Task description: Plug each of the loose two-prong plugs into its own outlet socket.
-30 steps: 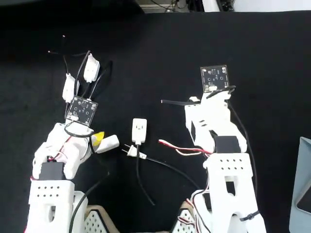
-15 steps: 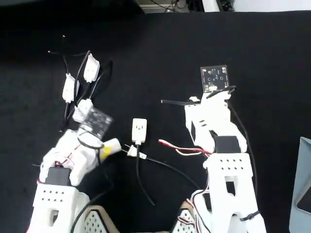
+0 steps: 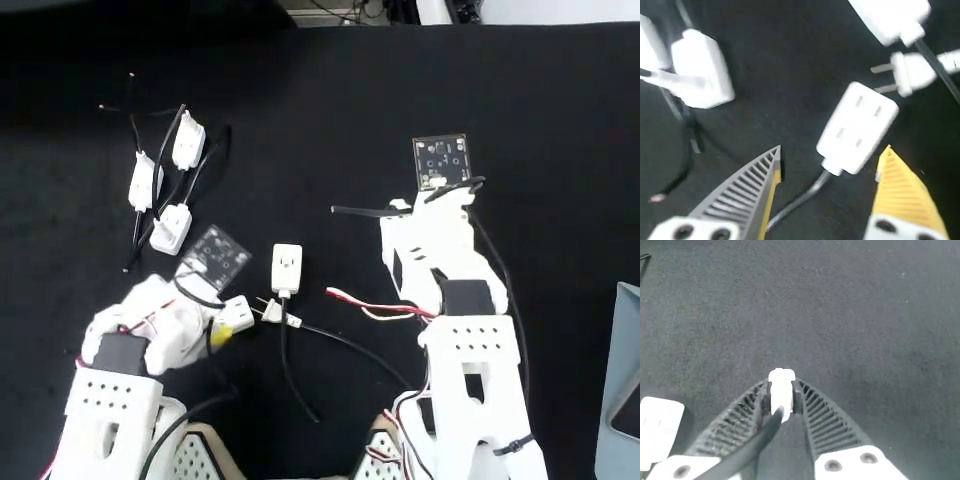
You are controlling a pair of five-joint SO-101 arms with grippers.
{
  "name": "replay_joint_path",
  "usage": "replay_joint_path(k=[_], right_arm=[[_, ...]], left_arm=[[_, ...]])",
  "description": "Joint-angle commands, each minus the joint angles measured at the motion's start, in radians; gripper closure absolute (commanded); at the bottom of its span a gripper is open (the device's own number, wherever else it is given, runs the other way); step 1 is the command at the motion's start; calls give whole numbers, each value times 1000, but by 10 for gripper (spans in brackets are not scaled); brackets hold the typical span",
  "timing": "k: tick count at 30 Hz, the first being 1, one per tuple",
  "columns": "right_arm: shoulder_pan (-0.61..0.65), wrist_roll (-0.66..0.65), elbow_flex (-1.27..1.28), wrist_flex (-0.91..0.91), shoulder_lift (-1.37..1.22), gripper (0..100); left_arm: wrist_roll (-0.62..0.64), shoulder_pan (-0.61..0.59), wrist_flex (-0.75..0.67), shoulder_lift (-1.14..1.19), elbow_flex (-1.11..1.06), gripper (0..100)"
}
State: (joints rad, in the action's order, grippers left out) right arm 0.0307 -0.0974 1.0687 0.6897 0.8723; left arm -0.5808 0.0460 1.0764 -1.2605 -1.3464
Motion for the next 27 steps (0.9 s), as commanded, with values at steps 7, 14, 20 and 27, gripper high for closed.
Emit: replay_joint_path(k=[7,14,20,27], right_arm=[[17,-6,-16,-15,19,987],[17,-6,-16,-15,19,987],[17,-6,-16,-15,19,987],[17,-6,-16,-15,19,987]], left_arm=[[-48,31,0,34,94,699],[-68,31,2,302,231,699],[-68,39,2,583,374,699],[-69,41,-8,815,452,700]])
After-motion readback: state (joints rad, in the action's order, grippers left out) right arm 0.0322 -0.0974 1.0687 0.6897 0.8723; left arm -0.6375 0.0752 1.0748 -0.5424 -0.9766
